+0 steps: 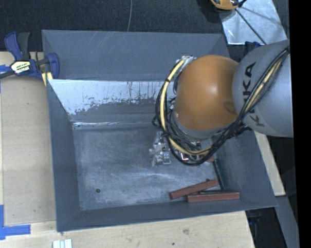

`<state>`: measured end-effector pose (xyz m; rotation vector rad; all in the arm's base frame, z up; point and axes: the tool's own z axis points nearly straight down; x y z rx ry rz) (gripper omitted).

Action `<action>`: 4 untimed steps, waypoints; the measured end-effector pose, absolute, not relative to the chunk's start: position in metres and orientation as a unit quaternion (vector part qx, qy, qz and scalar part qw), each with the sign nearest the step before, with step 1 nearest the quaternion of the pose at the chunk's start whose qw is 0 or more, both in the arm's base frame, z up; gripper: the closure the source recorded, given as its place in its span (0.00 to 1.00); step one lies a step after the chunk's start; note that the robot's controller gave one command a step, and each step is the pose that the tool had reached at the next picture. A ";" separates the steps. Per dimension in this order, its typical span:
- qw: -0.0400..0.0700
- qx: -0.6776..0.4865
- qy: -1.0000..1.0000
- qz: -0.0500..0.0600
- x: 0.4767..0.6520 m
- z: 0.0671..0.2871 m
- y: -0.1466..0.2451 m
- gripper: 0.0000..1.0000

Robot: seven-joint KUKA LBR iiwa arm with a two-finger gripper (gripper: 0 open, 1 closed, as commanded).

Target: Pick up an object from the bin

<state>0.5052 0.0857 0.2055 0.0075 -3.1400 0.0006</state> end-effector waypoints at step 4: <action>-0.001 0.158 -0.988 -0.001 0.539 0.147 -0.006 0.00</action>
Offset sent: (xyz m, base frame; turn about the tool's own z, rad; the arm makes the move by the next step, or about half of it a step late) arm 0.0213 -0.0591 -0.0673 -0.3933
